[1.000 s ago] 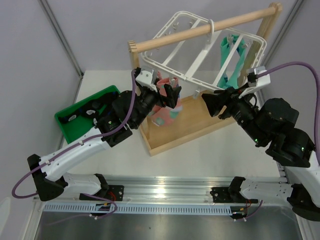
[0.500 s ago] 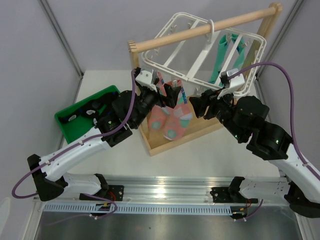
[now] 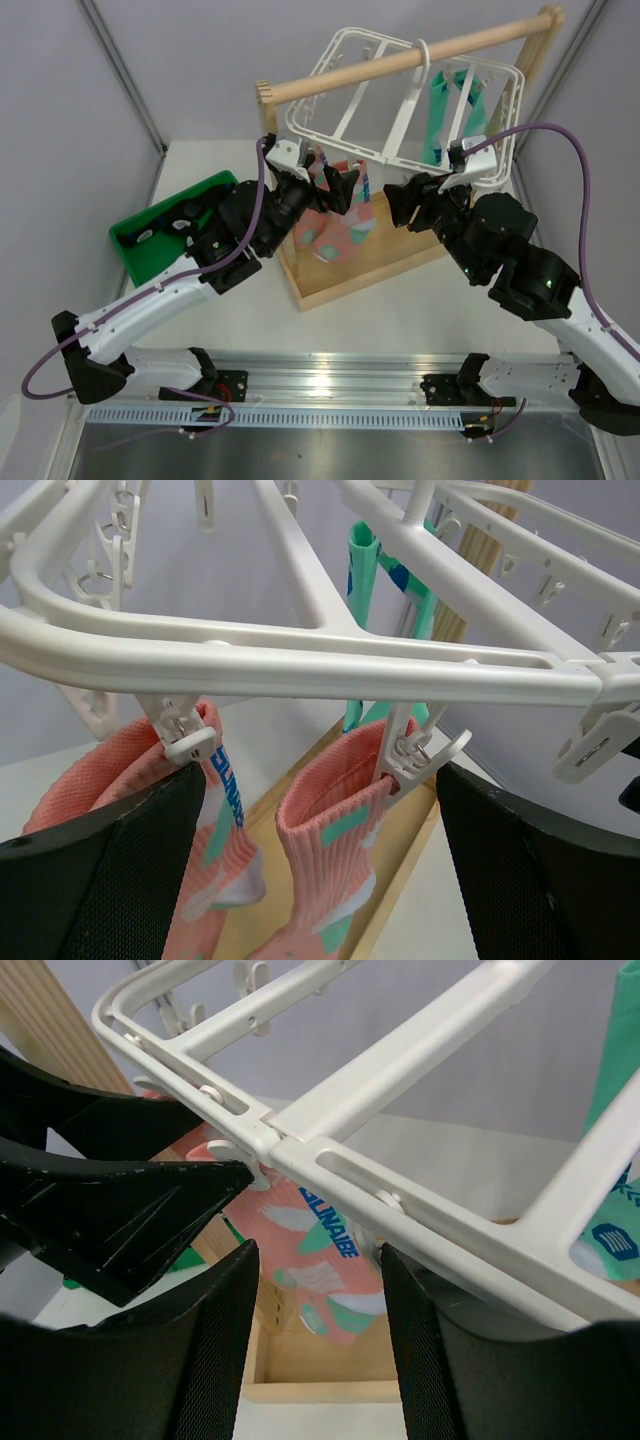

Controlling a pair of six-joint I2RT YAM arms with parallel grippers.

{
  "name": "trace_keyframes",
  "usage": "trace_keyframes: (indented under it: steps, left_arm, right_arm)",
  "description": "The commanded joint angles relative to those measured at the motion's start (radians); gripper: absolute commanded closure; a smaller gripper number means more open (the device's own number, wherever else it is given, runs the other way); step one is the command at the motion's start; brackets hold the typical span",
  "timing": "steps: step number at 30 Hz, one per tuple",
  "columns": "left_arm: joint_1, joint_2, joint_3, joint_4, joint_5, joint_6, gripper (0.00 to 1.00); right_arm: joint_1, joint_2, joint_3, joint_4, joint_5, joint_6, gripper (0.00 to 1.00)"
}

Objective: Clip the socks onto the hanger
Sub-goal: Open the clamp at the hanger.

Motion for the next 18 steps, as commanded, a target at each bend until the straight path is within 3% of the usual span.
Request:
trace_keyframes:
  steps: [1,6,12,18]
  left_arm:
    - [0.024,-0.040,0.012,0.021,-0.020,-0.012,0.00]
    - [0.027,-0.046,0.005,0.021,-0.020,-0.012,0.00]
    - [0.030,-0.054,0.000,0.024,-0.017,-0.012,0.00]
    - [0.030,-0.067,-0.009,0.024,-0.008,-0.012,0.00]
  right_arm:
    - [0.004,0.000,-0.004,0.060,0.063,0.026,0.44]
    - [0.004,-0.005,-0.025,0.095,0.062,0.040,0.45]
    - [0.004,-0.003,-0.036,0.129,0.069,0.018,0.53]
    - [0.006,0.004,-0.036,0.141,0.088,0.011,0.71]
